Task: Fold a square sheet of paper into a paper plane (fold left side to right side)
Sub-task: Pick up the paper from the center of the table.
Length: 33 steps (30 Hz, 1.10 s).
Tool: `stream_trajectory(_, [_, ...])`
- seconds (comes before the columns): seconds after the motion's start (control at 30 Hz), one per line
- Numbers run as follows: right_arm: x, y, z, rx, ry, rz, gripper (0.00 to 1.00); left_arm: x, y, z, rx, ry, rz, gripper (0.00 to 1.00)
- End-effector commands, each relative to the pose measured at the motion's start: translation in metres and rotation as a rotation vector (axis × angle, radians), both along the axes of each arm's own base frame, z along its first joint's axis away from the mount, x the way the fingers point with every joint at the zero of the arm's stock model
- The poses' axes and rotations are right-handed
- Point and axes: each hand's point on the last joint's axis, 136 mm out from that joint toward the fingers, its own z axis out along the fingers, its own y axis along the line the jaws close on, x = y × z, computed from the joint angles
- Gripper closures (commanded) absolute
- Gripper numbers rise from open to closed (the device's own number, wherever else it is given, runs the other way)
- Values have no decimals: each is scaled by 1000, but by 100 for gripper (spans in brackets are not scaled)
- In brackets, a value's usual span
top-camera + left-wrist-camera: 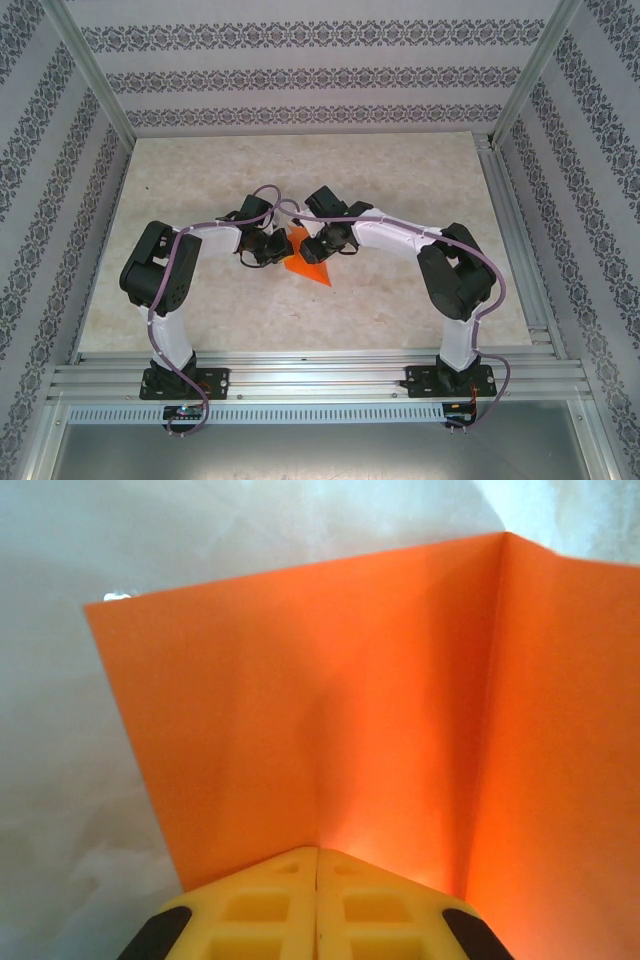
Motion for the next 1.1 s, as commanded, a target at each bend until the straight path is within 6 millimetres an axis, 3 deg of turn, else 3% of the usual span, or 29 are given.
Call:
stream_trajectory(0.0, [5, 7, -1, 35, 30, 8, 75, -19, 20, -30, 124, 81, 19, 92])
stream_trajectory(0.07, [6, 8, 2, 54, 38, 10, 78, -20, 20, -31, 125, 83, 19, 92])
stream_trajectory(0.2, [7, 10, 3, 103, 80, 16, 94, -20, 20, -31, 125, 82, 20, 92])
stream_trajectory(0.3, [2, 13, -1, 181, 168, 28, 100, -20, 20, -32, 126, 84, 19, 92])
stream_trajectory(0.47, [-1, 13, -11, 236, 241, 30, 100, -21, 21, -33, 129, 85, 19, 92])
stream_trajectory(1.07, [32, -10, -32, 218, 268, -13, 98, -23, 22, -33, 136, 91, 18, 92])
